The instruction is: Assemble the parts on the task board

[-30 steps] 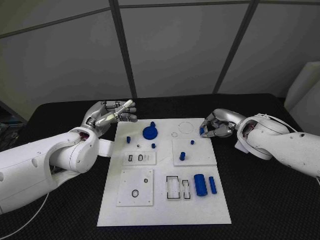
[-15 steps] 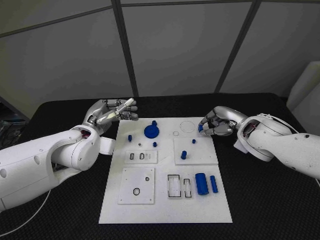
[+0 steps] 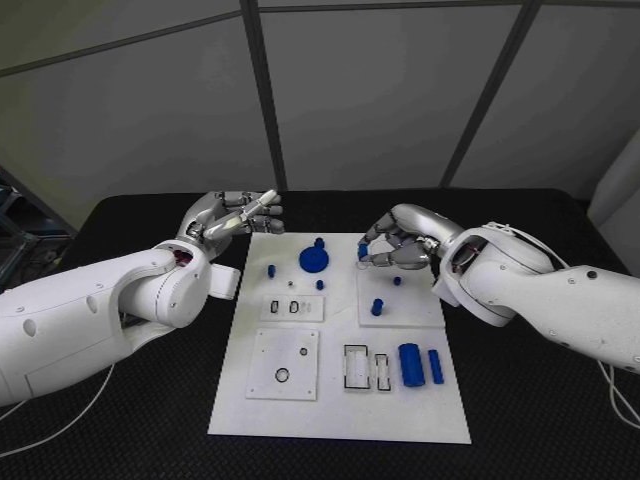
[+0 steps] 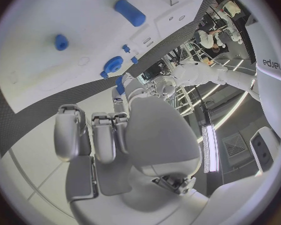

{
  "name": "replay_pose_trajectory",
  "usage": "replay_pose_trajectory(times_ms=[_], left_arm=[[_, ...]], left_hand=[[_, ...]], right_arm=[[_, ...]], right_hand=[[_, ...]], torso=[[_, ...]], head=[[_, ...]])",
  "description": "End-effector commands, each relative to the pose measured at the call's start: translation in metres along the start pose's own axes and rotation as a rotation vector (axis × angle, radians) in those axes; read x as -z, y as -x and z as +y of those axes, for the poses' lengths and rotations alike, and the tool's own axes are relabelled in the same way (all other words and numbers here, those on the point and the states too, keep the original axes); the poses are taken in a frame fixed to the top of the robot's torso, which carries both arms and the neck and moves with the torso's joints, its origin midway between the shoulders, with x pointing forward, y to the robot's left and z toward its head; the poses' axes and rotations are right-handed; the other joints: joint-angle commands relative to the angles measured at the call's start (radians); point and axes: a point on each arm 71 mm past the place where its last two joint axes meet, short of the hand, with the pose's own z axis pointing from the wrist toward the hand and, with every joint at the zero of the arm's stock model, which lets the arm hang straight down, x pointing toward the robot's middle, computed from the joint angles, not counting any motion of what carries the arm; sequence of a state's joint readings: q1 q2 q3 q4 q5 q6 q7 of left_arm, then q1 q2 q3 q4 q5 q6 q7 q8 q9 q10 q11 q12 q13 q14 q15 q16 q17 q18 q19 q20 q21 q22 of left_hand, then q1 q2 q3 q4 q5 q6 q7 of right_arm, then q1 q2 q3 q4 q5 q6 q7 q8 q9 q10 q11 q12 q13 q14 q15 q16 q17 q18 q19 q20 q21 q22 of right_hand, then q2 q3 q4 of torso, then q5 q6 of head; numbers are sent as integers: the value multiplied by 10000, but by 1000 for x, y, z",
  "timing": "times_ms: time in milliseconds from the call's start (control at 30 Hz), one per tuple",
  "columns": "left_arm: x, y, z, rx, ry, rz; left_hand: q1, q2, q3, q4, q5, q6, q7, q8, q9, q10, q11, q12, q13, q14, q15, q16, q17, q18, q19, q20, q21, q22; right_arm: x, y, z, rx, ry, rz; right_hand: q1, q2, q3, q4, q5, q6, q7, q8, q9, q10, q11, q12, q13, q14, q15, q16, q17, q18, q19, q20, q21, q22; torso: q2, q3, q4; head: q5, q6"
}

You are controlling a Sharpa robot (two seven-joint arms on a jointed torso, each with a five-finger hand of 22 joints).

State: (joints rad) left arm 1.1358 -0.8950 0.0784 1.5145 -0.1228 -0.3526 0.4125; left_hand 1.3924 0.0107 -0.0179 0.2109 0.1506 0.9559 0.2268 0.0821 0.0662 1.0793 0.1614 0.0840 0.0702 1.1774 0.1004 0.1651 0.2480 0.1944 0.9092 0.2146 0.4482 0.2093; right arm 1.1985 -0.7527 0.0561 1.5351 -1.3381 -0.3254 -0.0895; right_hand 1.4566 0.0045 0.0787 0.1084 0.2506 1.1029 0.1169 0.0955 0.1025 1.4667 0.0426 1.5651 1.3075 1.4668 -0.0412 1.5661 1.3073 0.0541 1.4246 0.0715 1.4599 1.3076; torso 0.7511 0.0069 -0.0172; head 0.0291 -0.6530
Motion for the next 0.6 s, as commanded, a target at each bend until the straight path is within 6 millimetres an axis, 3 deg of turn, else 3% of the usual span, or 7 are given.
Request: replay_pose_trajectory(times_ms=[33,267,600], left_arm=[[-2,-2,1,16,21,105],[-6,-2,3,-47,35,-67],[-8,-3,3,-75,7,-146]], left_hand=[[66,68,6,-71,-57,-55,44,-38,-6,-4,54,-40,-4,-33,70,-70,12,-135,-96,1,67,10],[64,70,6,-70,-57,-55,45,-38,-5,-4,54,-41,-4,-34,70,-73,14,-135,-98,2,67,10],[65,71,6,-71,-57,-54,44,-38,-5,-3,54,-41,-4,-34,70,-73,14,-135,-99,2,67,10]], right_arm=[[-10,-9,16,708,197,-18],[-25,-34,42,987,381,336],[-30,-67,65,1076,452,1018]], right_hand=[[-29,77,48,-6,62,115,-58,41,18,1023,-81,31,2610,1040,-46,46,2635,-58,54,-32,49,467],[-6,127,112,-26,84,114,-57,24,18,1015,-86,19,2599,1040,-43,46,2635,-51,33,-35,33,437],[-11,145,146,-33,118,101,-47,5,15,994,-82,-12,2573,1040,-40,46,2635,-47,20,-35,23,419]], torso=[[-74,-27,-3],[-121,-56,13],[-99,-42,21]], head=[[104,-48],[188,-161],[268,-224]])
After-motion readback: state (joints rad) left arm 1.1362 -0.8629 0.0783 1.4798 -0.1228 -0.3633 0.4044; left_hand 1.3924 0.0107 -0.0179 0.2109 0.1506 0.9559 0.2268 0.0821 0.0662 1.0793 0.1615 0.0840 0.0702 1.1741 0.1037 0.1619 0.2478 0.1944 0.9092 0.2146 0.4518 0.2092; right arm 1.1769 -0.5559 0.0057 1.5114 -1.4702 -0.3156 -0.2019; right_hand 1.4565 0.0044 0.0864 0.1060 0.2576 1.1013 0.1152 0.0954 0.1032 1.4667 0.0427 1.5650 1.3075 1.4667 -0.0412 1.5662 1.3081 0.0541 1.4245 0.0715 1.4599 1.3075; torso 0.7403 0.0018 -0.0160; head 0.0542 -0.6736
